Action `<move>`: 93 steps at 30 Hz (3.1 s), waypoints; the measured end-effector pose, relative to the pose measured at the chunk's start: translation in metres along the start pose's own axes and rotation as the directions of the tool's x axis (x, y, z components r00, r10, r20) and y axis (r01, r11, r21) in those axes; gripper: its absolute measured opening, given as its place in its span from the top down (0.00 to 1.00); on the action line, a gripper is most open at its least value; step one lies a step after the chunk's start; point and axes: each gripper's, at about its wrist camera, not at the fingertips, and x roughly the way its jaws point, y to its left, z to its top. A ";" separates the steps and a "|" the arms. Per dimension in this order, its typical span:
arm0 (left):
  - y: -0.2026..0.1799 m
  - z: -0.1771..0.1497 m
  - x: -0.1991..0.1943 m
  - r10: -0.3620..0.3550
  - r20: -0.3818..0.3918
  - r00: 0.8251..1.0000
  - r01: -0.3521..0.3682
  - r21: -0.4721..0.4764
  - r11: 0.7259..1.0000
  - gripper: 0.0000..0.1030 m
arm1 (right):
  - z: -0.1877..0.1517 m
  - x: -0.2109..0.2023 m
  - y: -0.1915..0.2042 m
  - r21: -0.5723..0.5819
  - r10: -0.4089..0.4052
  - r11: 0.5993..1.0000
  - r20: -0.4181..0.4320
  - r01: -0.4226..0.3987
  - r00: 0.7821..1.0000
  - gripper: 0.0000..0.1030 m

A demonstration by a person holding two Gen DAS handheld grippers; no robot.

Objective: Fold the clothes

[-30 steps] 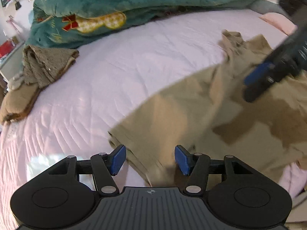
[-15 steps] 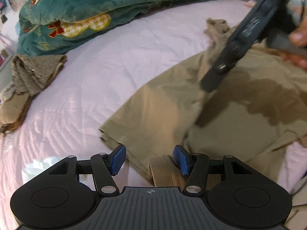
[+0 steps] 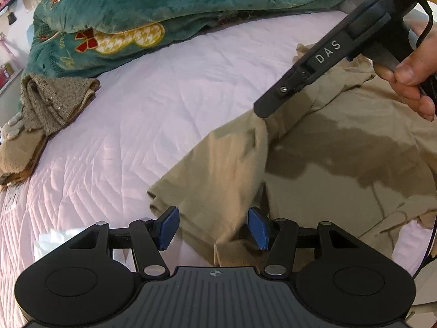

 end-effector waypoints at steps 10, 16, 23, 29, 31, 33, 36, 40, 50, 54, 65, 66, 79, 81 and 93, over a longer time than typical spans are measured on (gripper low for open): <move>-0.013 0.006 0.021 -0.016 -0.063 0.998 0.019 0.043 0.999 0.57 | -0.001 -0.006 0.003 0.005 -0.032 0.999 -0.036 0.032 0.999 0.90; -0.001 0.005 0.025 -0.031 -0.045 0.999 0.029 -0.044 0.999 0.98 | -0.016 -0.014 0.004 -0.077 -0.093 0.993 -0.077 0.087 0.993 0.42; 0.017 0.010 0.011 -0.041 0.006 0.999 0.041 -0.138 0.990 0.99 | -0.023 -0.015 0.042 -0.473 -0.228 0.865 -0.075 0.166 0.971 0.29; 0.025 0.020 0.003 -0.049 0.032 0.998 0.053 -0.164 0.985 0.98 | -0.026 0.007 0.060 -0.686 -0.293 0.711 -0.089 0.155 0.952 0.29; 0.027 0.023 0.002 -0.050 0.033 0.998 0.055 -0.164 0.985 0.99 | -0.025 0.018 0.060 -0.729 -0.299 0.673 -0.109 0.129 0.948 0.29; 0.030 0.026 0.000 -0.050 0.035 0.998 0.055 -0.166 0.985 0.98 | -0.020 0.028 0.057 -0.730 -0.288 0.678 -0.160 0.083 0.944 0.43; 0.041 0.031 -0.001 -0.049 0.037 0.998 0.055 -0.175 0.983 0.98 | -0.009 0.035 0.050 -0.725 -0.290 0.685 -0.185 0.068 0.939 0.98; 0.060 0.044 0.005 -0.043 0.044 0.998 0.050 -0.192 0.980 0.98 | 0.005 0.037 0.047 -0.735 -0.276 0.676 -0.186 0.053 0.943 0.98; 0.118 0.100 0.049 0.151 0.118 0.981 -0.110 -0.299 0.948 0.98 | 0.080 0.053 0.008 -0.652 -0.315 0.697 0.093 0.297 0.945 0.99; 0.128 0.114 0.084 0.239 0.106 0.965 -0.193 -0.324 0.926 0.93 | 0.087 0.080 -0.009 -0.631 -0.341 0.695 0.133 0.345 0.931 0.93; 0.147 0.092 0.092 0.318 -0.015 0.948 -0.304 -0.339 0.890 0.62 | 0.095 0.067 -0.024 -0.517 -0.347 0.781 0.108 0.351 0.932 0.56; 0.150 0.088 0.086 0.334 -0.017 0.943 -0.319 -0.343 0.884 0.58 | 0.095 0.060 -0.021 -0.510 -0.353 0.781 0.118 0.361 0.928 0.56; 0.074 0.003 -0.089 0.293 0.064 0.954 -0.243 -0.407 0.881 0.43 | 0.000 -0.090 0.047 -0.361 -0.415 0.826 0.131 0.434 0.900 0.38; 0.044 -0.027 -0.105 0.265 0.059 0.962 -0.220 -0.402 0.889 0.43 | -0.035 -0.120 0.050 -0.299 -0.434 0.841 0.125 0.451 0.892 0.31; -0.086 -0.131 -0.095 0.120 0.009 0.993 -0.113 -0.275 0.955 0.41 | -0.255 -0.210 0.025 0.003 -0.612 0.790 0.056 0.613 0.789 0.10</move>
